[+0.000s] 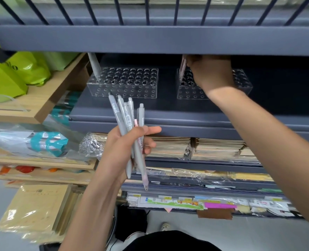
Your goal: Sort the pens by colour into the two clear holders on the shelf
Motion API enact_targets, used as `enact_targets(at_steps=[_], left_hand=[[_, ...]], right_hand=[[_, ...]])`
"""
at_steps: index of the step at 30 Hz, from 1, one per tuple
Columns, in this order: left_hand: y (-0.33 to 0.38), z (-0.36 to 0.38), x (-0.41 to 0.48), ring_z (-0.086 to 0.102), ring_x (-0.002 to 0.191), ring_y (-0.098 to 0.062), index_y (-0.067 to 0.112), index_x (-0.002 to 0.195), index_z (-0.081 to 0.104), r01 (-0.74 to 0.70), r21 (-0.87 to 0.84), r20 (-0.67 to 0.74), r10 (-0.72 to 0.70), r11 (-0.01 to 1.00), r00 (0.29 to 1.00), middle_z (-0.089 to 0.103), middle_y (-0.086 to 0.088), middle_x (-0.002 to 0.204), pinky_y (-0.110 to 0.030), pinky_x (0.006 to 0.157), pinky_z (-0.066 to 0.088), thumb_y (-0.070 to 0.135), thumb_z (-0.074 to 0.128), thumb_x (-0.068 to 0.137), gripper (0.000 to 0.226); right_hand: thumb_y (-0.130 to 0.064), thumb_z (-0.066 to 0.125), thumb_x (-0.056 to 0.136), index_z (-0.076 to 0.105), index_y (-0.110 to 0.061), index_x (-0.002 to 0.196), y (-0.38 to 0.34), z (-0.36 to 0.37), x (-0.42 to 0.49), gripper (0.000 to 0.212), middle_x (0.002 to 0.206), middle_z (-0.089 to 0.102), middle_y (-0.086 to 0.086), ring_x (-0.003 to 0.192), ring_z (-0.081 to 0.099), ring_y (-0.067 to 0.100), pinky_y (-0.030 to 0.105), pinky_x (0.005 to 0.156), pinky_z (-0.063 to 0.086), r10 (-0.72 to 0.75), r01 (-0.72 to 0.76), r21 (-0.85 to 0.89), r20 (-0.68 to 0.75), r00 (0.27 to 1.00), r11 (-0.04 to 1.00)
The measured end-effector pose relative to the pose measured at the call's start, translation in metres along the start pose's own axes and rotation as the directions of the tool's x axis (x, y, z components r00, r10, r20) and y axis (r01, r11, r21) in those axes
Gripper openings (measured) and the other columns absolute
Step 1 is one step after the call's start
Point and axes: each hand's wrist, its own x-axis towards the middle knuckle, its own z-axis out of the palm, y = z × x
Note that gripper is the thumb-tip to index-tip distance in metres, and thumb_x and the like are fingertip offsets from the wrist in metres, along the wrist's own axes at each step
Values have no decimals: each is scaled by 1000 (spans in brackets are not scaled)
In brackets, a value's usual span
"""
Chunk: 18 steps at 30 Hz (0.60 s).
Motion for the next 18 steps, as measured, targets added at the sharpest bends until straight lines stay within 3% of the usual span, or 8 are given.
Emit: enact_targets(at_steps=[3, 6, 9, 12, 18], left_hand=[[2, -1, 2, 62, 57, -18, 10, 76, 80, 15, -2, 11, -15, 1000, 1000, 76, -21, 97, -26, 49, 48, 18, 69, 82, 14], [3, -4, 4, 64, 57, -18, 4, 84, 78, 43, 9, 4, -43, 999, 999, 77, -18, 94, -27, 53, 52, 21, 72, 79, 19], [4, -6, 6, 65, 58, -17, 10, 86, 80, 63, 38, -1, -63, 997, 998, 76, -18, 90, -34, 64, 52, 25, 74, 79, 18], [8, -8, 8, 68, 64, -16, 20, 80, 82, 47, 49, 10, -47, 998, 999, 76, -18, 94, -37, 70, 50, 26, 74, 81, 10], [14, -14, 10, 70, 63, -17, 16, 80, 81, 52, 40, 32, -53, 998, 998, 77, -14, 94, -29, 59, 57, 18, 71, 86, 11]], right_hand=[[-36, 46, 101, 60, -13, 123, -3, -1, -1, 35, 126, 62, 8, 122, 52, 28, 33, 105, 35, -6, 7, -28, 11, 1000, 1000], [-36, 45, 101, 62, -12, 121, -4, -2, -1, 35, 124, 64, 8, 119, 54, 26, 31, 102, 34, -21, 21, -37, -1, 1000, 999], [-34, 44, 102, 67, -8, 106, -5, -1, -2, 35, 108, 69, 11, 95, 55, 8, 21, 88, 30, -27, 27, -52, 2, 1000, 998], [-35, 42, 103, 63, -11, 115, -5, 1, -2, 34, 117, 65, 10, 113, 55, 25, 28, 96, 32, -14, 13, -78, -3, 1000, 997], [-45, 48, 99, 56, -20, 131, -1, 3, 0, 41, 135, 58, 1, 128, 46, 20, 18, 99, 23, 69, -70, -58, -16, 997, 996]])
